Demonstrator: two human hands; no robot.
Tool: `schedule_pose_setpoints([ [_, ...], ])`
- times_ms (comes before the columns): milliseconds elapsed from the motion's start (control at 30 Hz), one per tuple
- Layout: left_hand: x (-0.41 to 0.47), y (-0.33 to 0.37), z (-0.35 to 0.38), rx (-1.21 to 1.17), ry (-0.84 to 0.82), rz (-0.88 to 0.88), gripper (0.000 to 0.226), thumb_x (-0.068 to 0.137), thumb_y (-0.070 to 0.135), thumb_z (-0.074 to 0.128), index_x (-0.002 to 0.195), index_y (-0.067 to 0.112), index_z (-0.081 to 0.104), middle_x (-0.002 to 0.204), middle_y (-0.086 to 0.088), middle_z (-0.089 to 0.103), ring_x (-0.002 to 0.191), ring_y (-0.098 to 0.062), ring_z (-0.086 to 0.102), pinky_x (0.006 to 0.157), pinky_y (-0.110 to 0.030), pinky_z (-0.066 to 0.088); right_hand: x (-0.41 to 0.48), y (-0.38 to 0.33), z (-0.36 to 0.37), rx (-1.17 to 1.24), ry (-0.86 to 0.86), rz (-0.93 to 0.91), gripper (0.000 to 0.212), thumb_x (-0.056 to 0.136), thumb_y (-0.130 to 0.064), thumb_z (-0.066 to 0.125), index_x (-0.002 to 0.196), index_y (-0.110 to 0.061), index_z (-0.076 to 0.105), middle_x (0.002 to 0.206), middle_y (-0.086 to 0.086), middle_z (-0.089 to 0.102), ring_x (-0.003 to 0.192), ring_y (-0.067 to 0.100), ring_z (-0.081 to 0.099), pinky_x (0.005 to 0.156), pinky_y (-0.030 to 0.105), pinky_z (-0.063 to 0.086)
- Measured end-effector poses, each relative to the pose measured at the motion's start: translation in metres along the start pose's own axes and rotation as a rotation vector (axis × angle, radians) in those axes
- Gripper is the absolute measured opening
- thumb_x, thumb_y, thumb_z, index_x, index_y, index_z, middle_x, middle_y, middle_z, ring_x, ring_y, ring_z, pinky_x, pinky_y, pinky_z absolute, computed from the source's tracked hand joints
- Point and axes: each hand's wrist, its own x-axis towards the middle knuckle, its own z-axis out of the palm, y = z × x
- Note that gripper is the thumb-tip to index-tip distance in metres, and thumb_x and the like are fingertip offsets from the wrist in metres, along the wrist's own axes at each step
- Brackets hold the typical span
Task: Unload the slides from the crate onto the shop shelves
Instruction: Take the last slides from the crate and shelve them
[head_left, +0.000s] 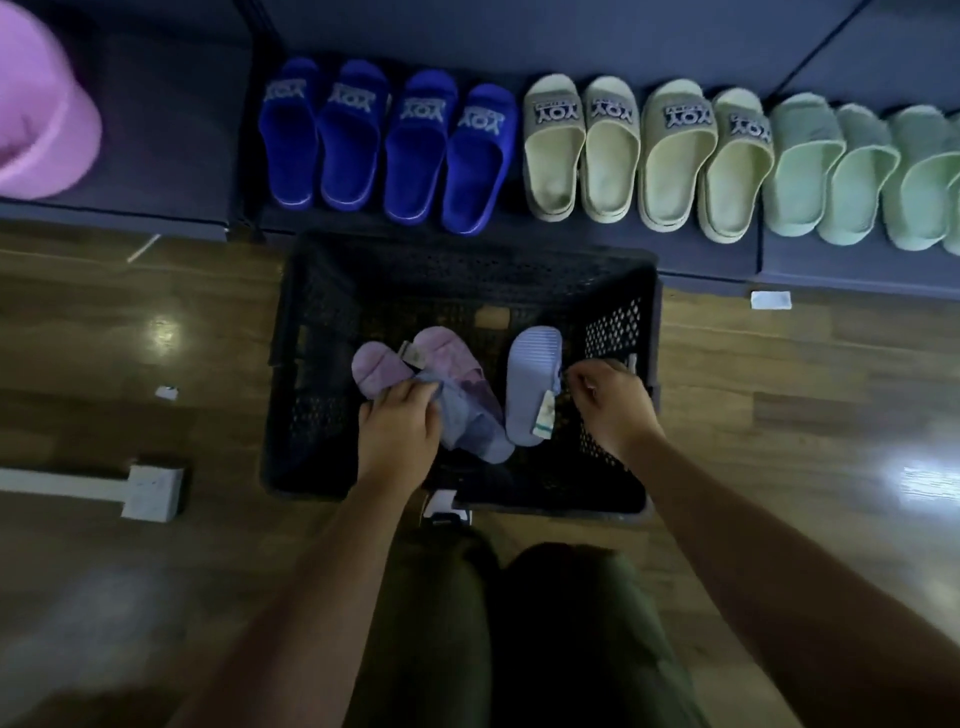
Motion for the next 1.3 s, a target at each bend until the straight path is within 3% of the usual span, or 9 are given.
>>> schedule_pose_setpoints([
  [167,0.071,-0.04,0.074,0.011,0.036,0.049,0.024,0.093,0.02,0.047,0.109,0.011,0.063,0.105,-0.01,0.067,0.095,-0.03,0.062,0.082,-0.042,0.048,0.07,0.054,0.079,0.024,0.0,0.172,0.021,0.095,-0.012,0.044,0.093,-0.006,0.064,0.097,0.021,0.064,0.082,0.033,0.06,0.063,0.03,0.035],
  [333,0.116,-0.066,0.124,-0.122,0.159,0.071,0.031,0.093,0.017,0.049,0.12,0.008,0.062,0.121,-0.013,0.063,0.107,-0.033,0.06,0.091,-0.047,0.049,0.133,0.102,0.143,0.203,-0.133,0.357,0.027,0.098,-0.01,0.04,0.115,0.0,0.058,0.112,0.023,0.061,0.107,0.031,0.059,0.088,0.031,0.043],
  [467,0.144,-0.079,0.132,-0.148,0.208,0.114,0.039,0.094,0.03,0.04,0.118,0.011,0.063,0.121,-0.009,0.063,0.109,-0.029,0.059,0.093,-0.048,0.047,0.163,0.12,0.177,0.394,-0.113,0.521,0.02,0.1,-0.022,0.043,0.081,-0.022,0.049,0.075,-0.003,0.046,0.067,0.013,0.047,0.07,0.02,0.046],
  [533,0.149,-0.083,0.135,-0.17,0.247,0.118,0.038,0.094,0.029,0.041,0.119,0.01,0.063,0.121,-0.009,0.064,0.11,-0.027,0.059,0.094,-0.047,0.047,0.177,0.13,0.191,0.528,-0.084,0.634,0.02,0.101,-0.029,0.042,0.095,-0.015,0.056,0.078,0.003,0.045,0.071,0.021,0.047,0.076,0.032,0.05],
  [667,0.142,-0.088,0.144,-0.207,0.281,0.12,0.034,0.096,0.025,0.044,0.119,0.009,0.063,0.119,-0.01,0.064,0.11,-0.026,0.059,0.093,-0.046,0.048,0.184,0.134,0.205,0.734,-0.132,0.757,0.049,0.101,-0.034,0.041,0.14,-0.003,0.035,0.097,0.021,0.047,0.082,0.036,0.048,0.071,0.033,0.046],
  [767,0.139,-0.092,0.149,-0.195,0.24,0.108,0.032,0.097,0.024,0.045,0.119,0.009,0.063,0.119,-0.01,0.064,0.11,-0.026,0.058,0.094,-0.047,0.047,0.172,0.122,0.199,0.911,-0.095,0.661,0.039,0.091,-0.029,0.064,0.123,-0.009,0.054,0.124,0.022,0.057,0.107,0.038,0.057,0.092,0.052,0.05],
  [967,0.14,-0.091,0.156,-0.186,0.196,0.105,0.033,0.095,0.026,0.045,0.117,0.009,0.064,0.115,-0.012,0.064,0.105,-0.029,0.06,0.091,-0.047,0.048,0.143,0.076,0.2,0.84,0.143,0.424,0.036,0.077,0.0,0.075,0.101,-0.011,0.051,0.096,0.011,0.058,0.082,0.024,0.058,0.069,0.034,0.051],
  [1200,0.143,-0.096,0.156,-0.222,0.203,0.037,0.029,0.095,0.022,0.05,0.116,0.009,0.065,0.116,-0.012,0.064,0.106,-0.028,0.06,0.093,-0.046,0.047,0.126,0.06,0.217,0.954,0.07,0.431,0.041,0.077,-0.018,0.079,0.053,-0.012,0.047,0.054,0.008,0.048,0.046,0.019,0.048,0.051,0.029,0.042],
  [1300,0.144,-0.096,0.157,-0.225,0.195,0.031,0.029,0.095,0.023,0.05,0.116,0.009,0.065,0.114,-0.012,0.064,0.103,-0.027,0.06,0.091,-0.045,0.048,0.124,0.057,0.223,1.041,0.022,0.517,0.025,0.082,-0.025,0.075,0.065,-0.007,0.068,0.068,0.014,0.065,0.058,0.025,0.06,0.055,0.03,0.048],
])
